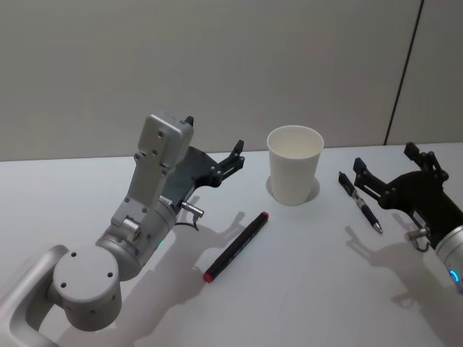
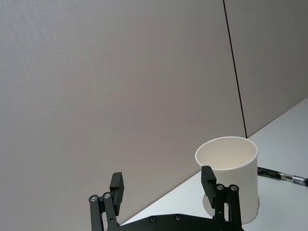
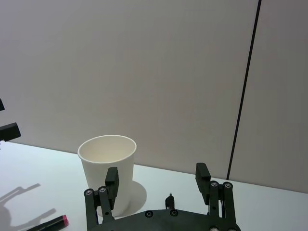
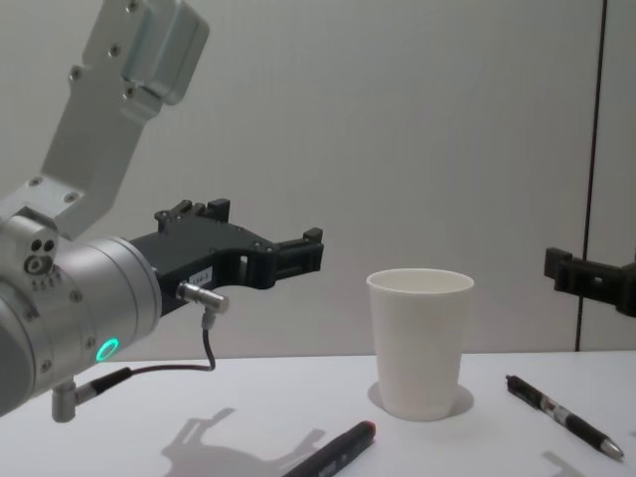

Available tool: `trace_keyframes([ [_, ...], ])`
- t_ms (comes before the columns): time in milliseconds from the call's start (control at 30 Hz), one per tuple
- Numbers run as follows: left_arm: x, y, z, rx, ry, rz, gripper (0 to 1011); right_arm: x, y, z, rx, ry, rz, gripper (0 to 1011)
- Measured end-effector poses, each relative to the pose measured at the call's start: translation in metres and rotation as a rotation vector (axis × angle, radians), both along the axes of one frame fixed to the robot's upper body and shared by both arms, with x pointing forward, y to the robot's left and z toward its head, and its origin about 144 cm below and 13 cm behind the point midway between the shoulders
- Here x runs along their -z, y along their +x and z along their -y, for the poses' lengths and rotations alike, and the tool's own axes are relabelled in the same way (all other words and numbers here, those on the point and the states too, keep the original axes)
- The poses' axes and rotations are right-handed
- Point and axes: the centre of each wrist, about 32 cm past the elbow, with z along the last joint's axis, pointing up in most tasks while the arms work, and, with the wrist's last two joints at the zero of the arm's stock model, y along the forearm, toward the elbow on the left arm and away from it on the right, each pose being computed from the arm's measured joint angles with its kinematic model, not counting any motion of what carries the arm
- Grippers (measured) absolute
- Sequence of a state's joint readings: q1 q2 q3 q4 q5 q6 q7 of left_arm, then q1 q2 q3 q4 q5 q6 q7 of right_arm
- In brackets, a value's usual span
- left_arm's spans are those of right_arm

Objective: Place the pen into the pen holder.

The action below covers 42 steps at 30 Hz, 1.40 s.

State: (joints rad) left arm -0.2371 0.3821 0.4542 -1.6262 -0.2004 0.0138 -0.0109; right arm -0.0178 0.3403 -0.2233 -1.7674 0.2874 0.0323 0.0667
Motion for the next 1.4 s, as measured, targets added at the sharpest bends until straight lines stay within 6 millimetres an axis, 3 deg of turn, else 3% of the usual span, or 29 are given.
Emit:
trace_keyframes([
  [867,0.000,0.000,0.000,0.000,0.000,0.000,1001,-0.013,-0.022,0.015,0.129,-0.030,-0.044,1001],
  [1400,0.000,0.000,0.000,0.000,0.000,0.000,1001,-0.034,-0.002,0.001,0.207,-0.070,-0.183,1001],
])
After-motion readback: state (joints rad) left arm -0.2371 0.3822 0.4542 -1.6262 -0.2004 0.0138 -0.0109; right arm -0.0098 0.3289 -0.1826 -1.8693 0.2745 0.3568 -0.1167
